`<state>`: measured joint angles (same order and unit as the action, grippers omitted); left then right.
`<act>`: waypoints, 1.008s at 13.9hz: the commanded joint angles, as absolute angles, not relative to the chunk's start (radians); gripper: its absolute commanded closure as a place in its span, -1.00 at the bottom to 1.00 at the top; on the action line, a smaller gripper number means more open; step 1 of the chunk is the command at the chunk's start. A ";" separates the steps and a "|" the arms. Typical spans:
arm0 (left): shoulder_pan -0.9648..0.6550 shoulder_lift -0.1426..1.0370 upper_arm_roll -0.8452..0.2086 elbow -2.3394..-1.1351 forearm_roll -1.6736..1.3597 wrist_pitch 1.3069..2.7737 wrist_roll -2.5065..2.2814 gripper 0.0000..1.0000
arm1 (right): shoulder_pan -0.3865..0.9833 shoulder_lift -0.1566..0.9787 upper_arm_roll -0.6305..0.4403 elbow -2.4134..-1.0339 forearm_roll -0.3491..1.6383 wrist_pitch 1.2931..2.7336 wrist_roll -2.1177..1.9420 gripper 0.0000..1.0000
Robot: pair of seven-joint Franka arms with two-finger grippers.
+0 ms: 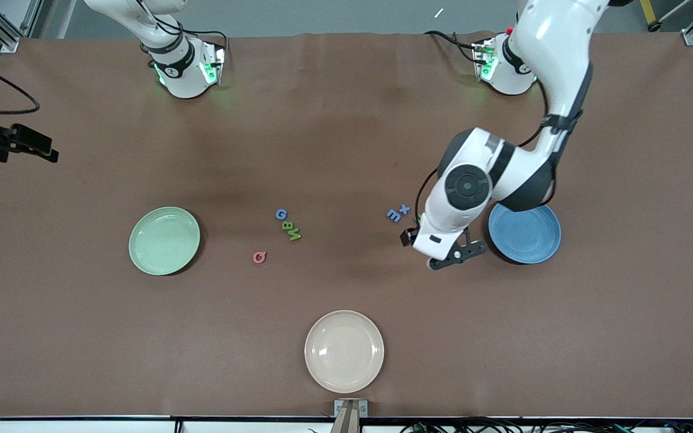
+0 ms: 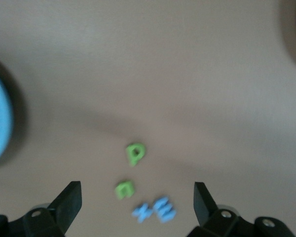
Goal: Sort upper and lower case letters into plates
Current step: 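Grasp the green p with the left gripper while the right gripper descends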
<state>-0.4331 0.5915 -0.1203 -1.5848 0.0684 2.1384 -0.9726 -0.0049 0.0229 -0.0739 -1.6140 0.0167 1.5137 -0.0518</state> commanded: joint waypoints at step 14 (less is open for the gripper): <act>-0.433 0.652 -0.114 -1.852 0.129 2.503 -1.163 -0.39 | 0.247 0.343 -0.060 -1.709 0.101 1.937 0.762 -1.00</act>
<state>-0.4329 0.6488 -0.1139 -1.8475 0.1003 2.4726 -1.1367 0.2040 0.2889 -0.0516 -1.6996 0.0899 1.8750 0.6582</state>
